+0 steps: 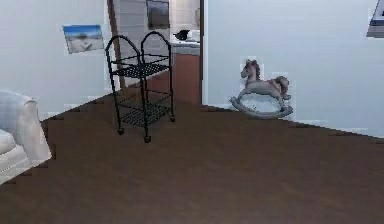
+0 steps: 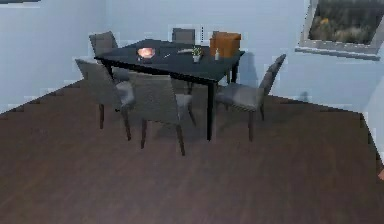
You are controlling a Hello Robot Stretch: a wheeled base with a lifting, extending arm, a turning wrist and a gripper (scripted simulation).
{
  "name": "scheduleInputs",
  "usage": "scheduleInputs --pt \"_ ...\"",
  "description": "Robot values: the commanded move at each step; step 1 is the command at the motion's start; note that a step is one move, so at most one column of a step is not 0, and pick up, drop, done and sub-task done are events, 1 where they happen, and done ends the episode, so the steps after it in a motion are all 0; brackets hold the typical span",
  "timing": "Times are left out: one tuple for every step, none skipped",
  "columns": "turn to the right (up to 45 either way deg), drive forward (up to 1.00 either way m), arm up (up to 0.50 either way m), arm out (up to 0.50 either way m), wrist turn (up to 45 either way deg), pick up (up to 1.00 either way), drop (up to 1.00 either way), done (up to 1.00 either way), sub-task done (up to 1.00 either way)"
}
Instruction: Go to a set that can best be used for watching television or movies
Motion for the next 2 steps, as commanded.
scheduleInputs --pt "0.0 1.00 0.00 0.00 0.0 0.00 0.00 0.00 0.00" --pt "0.0 1.00 0.00 0.00 0.0 0.00 0.00 0.00 0.00"
